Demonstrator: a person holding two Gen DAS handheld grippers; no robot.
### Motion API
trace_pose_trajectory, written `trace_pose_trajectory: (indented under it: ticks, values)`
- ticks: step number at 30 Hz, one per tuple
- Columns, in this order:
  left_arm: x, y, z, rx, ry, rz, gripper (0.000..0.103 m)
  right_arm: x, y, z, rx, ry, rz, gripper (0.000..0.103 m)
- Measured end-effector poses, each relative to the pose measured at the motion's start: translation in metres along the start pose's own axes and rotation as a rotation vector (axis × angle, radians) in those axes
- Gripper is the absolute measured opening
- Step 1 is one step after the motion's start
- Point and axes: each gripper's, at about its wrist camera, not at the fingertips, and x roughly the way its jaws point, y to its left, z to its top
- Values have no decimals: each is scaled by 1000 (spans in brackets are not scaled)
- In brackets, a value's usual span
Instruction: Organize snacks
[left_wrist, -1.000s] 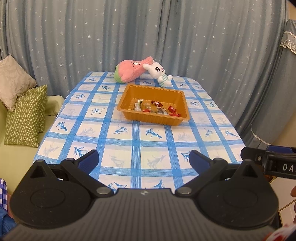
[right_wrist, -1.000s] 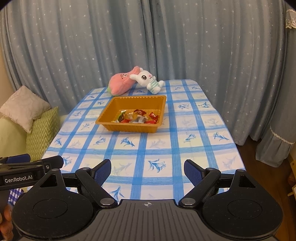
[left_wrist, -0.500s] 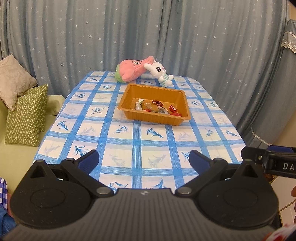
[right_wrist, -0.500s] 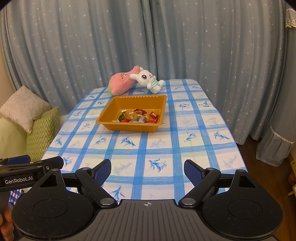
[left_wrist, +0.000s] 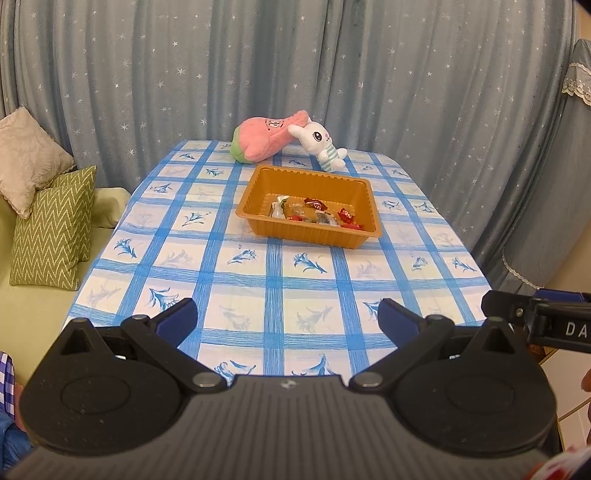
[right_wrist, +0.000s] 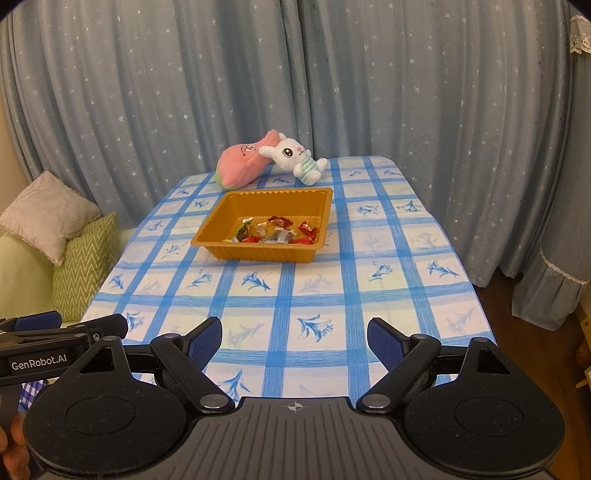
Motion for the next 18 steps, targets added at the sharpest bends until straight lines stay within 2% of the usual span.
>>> trace_pose_trajectory:
  ticks: [18]
  values:
    - [4,1,-5,-8,8,-4,103,0,-1,0,1,1,1,85]
